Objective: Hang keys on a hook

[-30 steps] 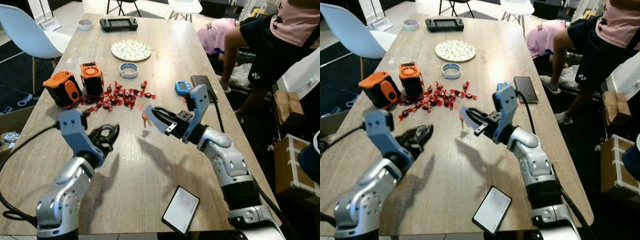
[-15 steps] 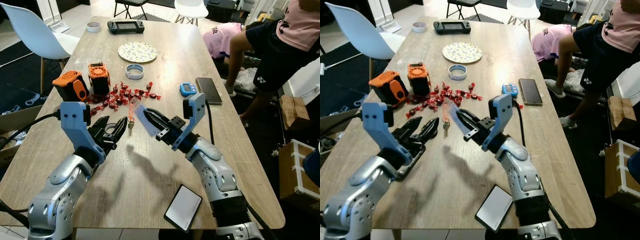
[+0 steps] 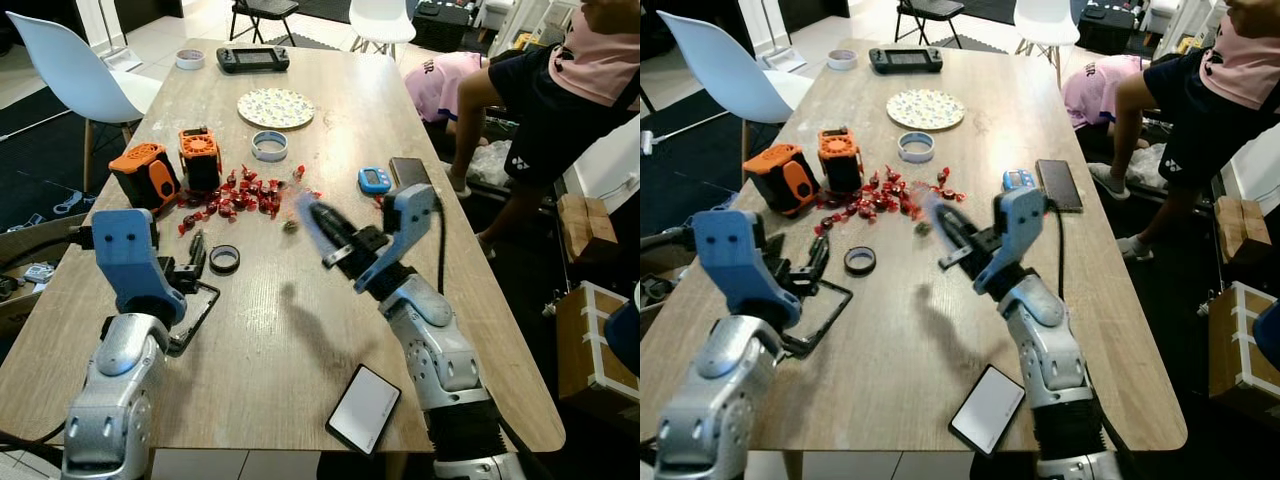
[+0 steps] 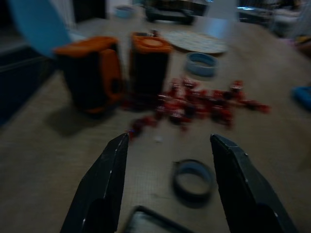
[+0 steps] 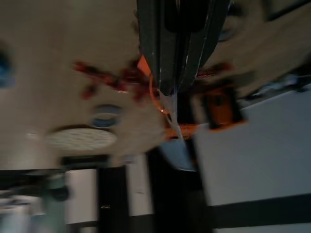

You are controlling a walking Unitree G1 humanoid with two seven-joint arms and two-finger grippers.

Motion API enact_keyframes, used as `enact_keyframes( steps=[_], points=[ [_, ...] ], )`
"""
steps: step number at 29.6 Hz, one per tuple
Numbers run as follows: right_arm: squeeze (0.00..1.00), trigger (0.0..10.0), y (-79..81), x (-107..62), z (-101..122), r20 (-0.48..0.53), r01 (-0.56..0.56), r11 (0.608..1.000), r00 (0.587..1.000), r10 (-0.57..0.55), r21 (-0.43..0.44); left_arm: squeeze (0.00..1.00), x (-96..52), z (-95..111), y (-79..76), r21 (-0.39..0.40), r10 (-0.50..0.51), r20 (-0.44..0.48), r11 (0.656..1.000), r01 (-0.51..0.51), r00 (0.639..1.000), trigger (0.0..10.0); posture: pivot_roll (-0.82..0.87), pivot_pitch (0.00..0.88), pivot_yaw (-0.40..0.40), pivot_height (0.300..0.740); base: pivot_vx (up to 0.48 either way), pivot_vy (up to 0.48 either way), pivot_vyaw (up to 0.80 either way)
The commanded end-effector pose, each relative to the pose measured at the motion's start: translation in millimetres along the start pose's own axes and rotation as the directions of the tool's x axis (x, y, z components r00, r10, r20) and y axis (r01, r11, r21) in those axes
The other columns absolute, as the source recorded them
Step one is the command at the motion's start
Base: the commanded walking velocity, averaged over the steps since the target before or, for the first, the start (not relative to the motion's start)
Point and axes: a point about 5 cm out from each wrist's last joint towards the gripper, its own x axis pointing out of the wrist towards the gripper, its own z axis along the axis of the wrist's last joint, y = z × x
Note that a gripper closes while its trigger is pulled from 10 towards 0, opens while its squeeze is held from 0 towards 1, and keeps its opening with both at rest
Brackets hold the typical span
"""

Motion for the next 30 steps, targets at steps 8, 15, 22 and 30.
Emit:
enact_keyframes(
  steps=[8, 15, 22, 30],
  points=[
    [0.0, 10.0, -16.3, -21.0, -17, -0.033, 0.098, 0.983, 0.994, -0.105, -0.156, 0.0, -16.0, -24, -13.9, 0.021, -0.01, -0.056, 1.0, 0.011, 0.998, 10.0, 0.16, 0.171, -0.075, 0.74, 0.0, 0.0, 0.0],
    [0.0, 10.0, -19.6, -36.2, -20, -0.043, 0.102, 0.965, 0.992, -0.116, -0.243, 0.0, -28.2, -37, -12.5, 0.012, -0.016, -0.094, 1.0, 0.017, 0.995, 10.0, 0.16, 0.165, -0.086, 0.74, 0.0, 0.0, 0.0],
    [0.0, 10.0, -29.1, -51.6, -13, -0.017, 0.136, 0.909, 0.988, -0.155, -0.393, 0.0, -37.1, -44, -16.5, 0.171, -0.117, -0.068, 0.977, 0.127, 0.991, 10.0, 0.14, 0.151, -0.079, 0.74, 0.0, 0.0, 0.0],
    [0.0, 10.0, -40.4, -61.5, -13, -0.018, 0.183, 0.888, 0.977, -0.21, -0.422, 0.0, -33.9, -44, -31.3, 0.265, -0.204, -0.012, 0.943, 0.2, 0.979, 10.0, 0.11, 0.131, -0.072, 0.74, 0.0, 0.0, 0.0]
  ],
)
